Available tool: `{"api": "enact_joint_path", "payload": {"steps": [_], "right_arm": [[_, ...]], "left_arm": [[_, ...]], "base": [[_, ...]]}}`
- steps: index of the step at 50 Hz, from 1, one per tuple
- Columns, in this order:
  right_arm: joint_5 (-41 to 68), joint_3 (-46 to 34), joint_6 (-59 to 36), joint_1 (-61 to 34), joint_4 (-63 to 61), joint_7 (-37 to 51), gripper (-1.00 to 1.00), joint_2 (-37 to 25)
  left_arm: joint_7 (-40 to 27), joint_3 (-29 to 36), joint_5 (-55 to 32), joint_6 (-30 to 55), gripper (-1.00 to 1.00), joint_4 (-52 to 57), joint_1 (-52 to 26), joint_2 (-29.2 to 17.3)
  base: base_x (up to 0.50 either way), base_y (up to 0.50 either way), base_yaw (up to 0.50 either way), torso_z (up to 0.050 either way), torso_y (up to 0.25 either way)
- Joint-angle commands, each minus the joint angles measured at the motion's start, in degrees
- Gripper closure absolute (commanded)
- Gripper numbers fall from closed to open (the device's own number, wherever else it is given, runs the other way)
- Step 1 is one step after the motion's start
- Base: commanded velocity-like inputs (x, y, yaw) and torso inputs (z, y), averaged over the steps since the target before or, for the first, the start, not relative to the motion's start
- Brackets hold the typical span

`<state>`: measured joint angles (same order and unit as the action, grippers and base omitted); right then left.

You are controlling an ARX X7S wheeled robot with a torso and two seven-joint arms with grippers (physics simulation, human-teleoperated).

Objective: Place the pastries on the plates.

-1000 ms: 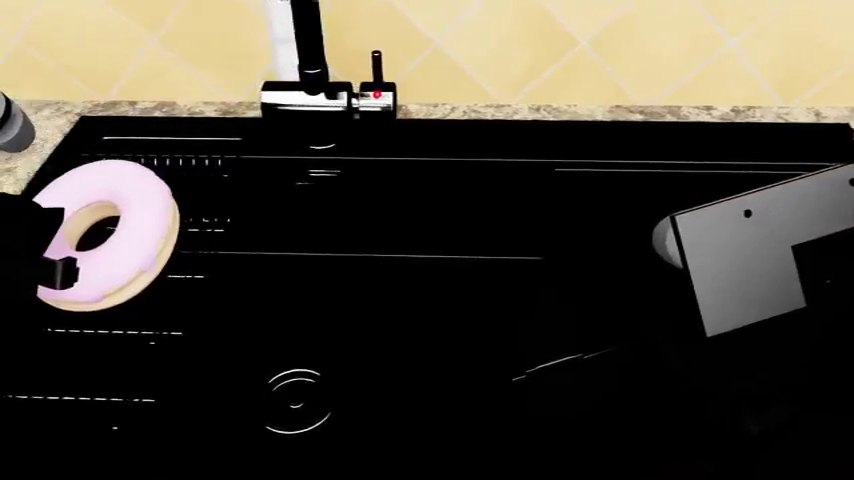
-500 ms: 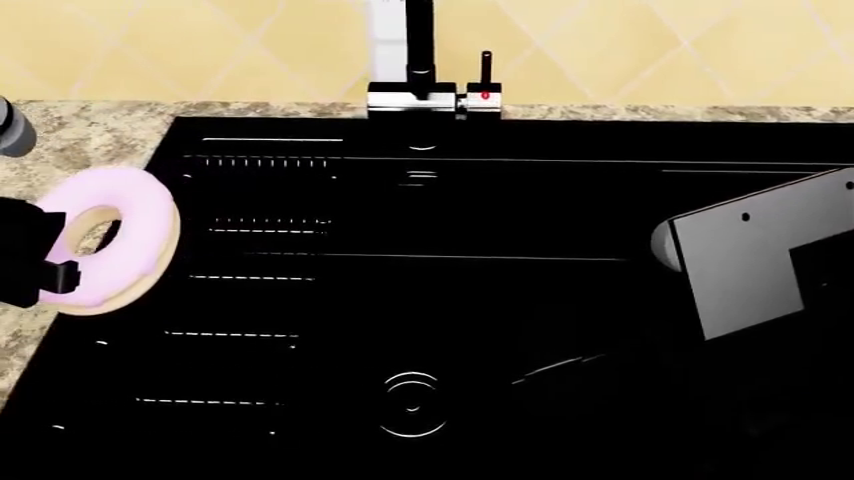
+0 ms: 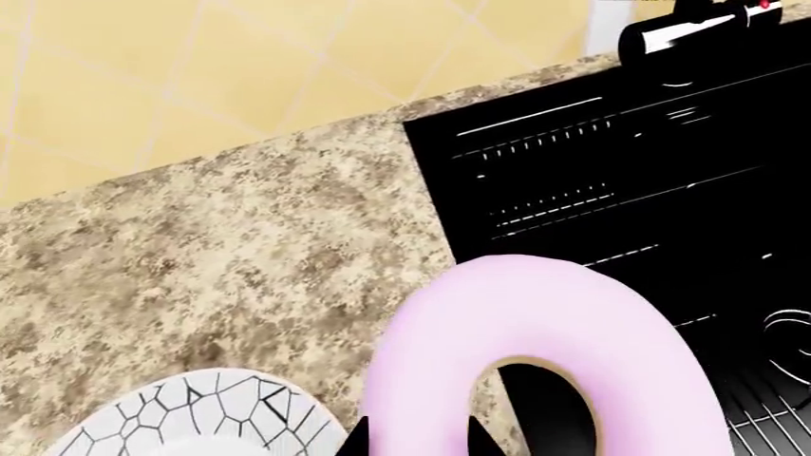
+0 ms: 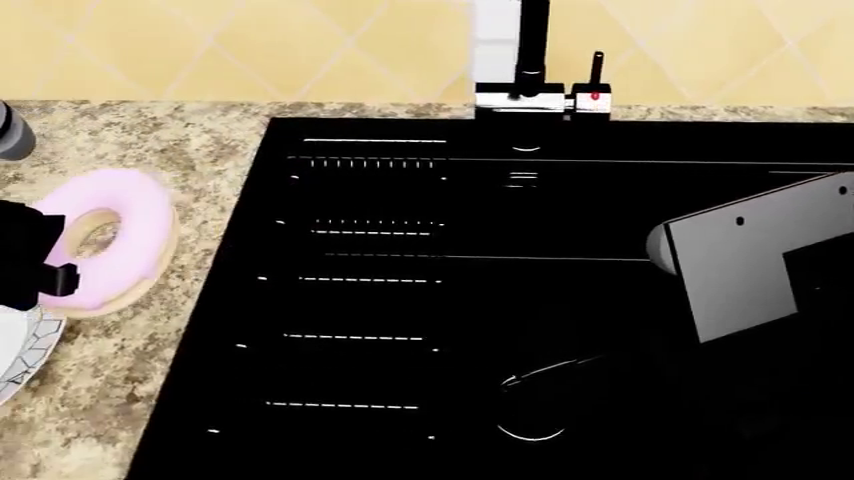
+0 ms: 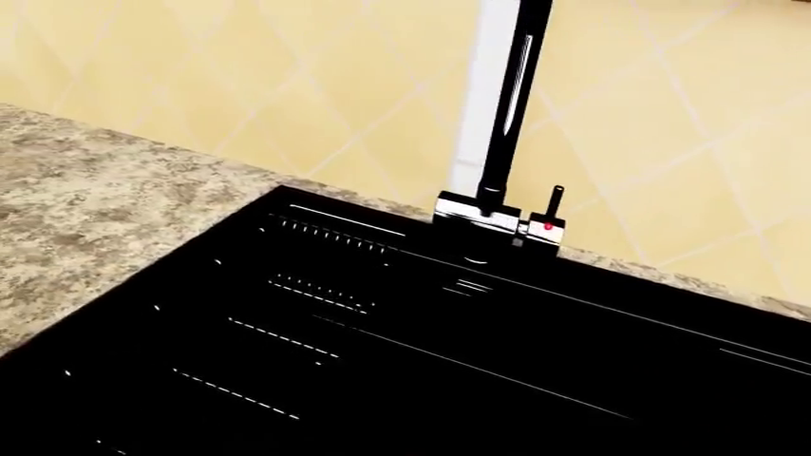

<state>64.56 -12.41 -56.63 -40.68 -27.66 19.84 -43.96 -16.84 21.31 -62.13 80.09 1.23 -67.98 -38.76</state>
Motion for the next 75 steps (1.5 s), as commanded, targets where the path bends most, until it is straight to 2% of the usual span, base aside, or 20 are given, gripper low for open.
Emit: {"api": "enact_joint_path", "payload": {"steps": [1, 44, 64, 66, 70, 75], "right_arm": [[-0.19, -0.41, 0.21, -0.20, 0.34, -0.20, -1.00, 0.19], [0.03, -0.31, 1.00, 0.27, 0.38, 0.10, -1.00, -0.37], [0.05, -0.54, 1.33, 0.51, 0.61, 0.12, -1.00, -0.38], [0.01, -0.53, 1.42, 0.53, 0.66, 0.13, -1.00, -0.38], [0.47, 0.34, 2.09, 1.02, 0.61, 0.64, -1.00, -0.18], [1.01, 0.50, 1.71, 0.37, 1.22, 0.94, -1.00, -0.10]], "left_arm": [[-0.42, 0.23, 0.00, -0.36, 1.00, -0.48, -0.89, 0.32], [-0.48, 1.23, -1.53, -1.80, 1.00, 0.34, 0.42, -1.10], [-0.20, 2.95, -0.77, -3.06, 1.00, -1.09, 0.01, -0.05], [-0.18, 2.30, -1.63, -2.81, 1.00, -0.02, 0.66, -1.13], [0.35, 4.27, 0.23, -3.80, 1.00, -2.55, -1.20, 1.48], [2.82, 6.60, 0.81, -4.22, 1.00, -1.98, -2.15, 1.89]], "base": [[0.00, 0.36, 0.00, 0.000, 0.000], [0.00, 0.35, 0.00, 0.000, 0.000], [0.00, 0.35, 0.00, 0.000, 0.000], [0.00, 0.35, 0.00, 0.000, 0.000], [0.00, 0.23, 0.00, 0.000, 0.000], [0.00, 0.00, 0.00, 0.000, 0.002]]}}
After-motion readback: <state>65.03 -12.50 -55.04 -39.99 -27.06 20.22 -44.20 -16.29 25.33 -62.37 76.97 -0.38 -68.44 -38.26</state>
